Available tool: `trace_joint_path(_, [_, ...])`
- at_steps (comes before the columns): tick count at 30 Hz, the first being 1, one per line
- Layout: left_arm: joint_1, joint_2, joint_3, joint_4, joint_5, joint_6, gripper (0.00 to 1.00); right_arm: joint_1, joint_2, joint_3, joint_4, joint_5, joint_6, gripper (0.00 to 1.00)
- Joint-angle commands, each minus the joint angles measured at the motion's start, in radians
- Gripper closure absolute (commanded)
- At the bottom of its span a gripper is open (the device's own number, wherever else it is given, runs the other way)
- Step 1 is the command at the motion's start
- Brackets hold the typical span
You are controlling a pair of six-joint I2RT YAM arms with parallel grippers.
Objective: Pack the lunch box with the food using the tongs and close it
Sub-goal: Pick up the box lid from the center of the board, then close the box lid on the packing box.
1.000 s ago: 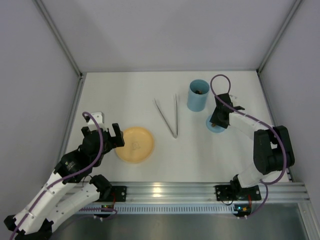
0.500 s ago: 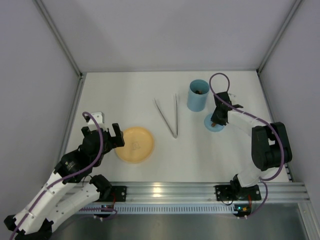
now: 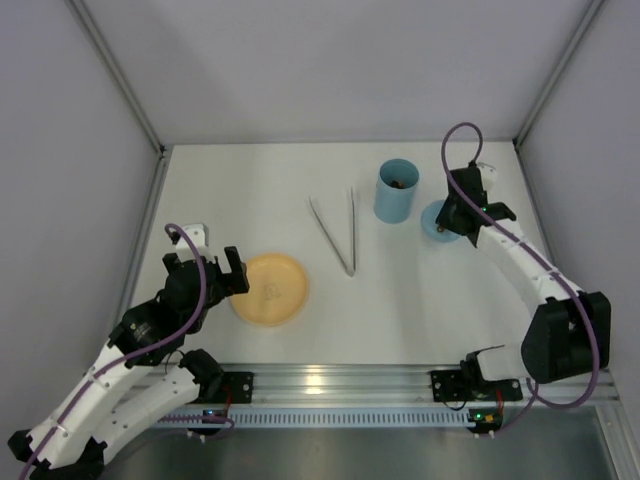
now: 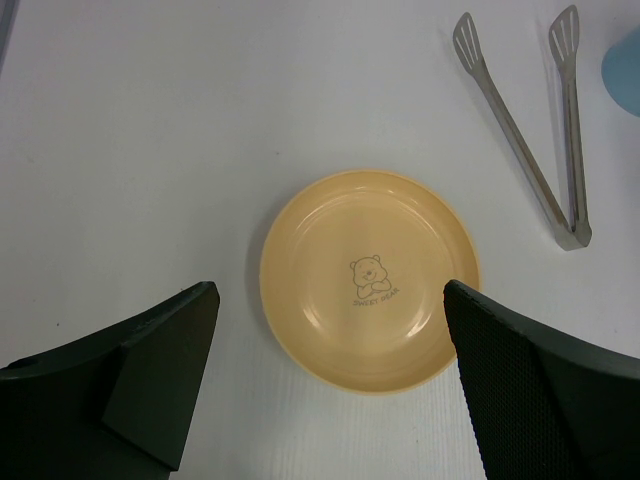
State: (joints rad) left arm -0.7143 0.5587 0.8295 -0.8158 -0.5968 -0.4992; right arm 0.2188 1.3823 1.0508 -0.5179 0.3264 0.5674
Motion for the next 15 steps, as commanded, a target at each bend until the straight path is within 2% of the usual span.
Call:
trace_joint_path(1, [-0.002, 0.001, 0.0, 0.04, -0.014, -0.001, 0.01, -0.022, -0.091, 0.148, -0.093, 0.033, -0.041, 1.0])
trace_joint_path(4, [-0.004, 0.001, -0.001, 0.043, -0.012, 0.001, 0.01, -0.022, -0.086, 0.282, -0.137, -0.027, -0.06, 1.0])
trace_joint_path(7, [-0.004, 0.001, 0.0, 0.043, -0.012, 0.001, 0.01, -0.022, 0.01, 0.423, -0.197, -0.075, -0.083, 1.0])
trace_joint_path(10, [-0.004, 0.0, -0.001, 0.041, -0.014, -0.001, 0.01, -0.021, 0.125, 0.645, -0.263, -0.139, -0.093, 1.0])
trace_joint_path(15, [-0.004, 0.0, 0.0, 0.04, -0.015, -0.002, 0.01, -0.012, 0.326, 0.871, -0.382, -0.21, -0.109, 1.0])
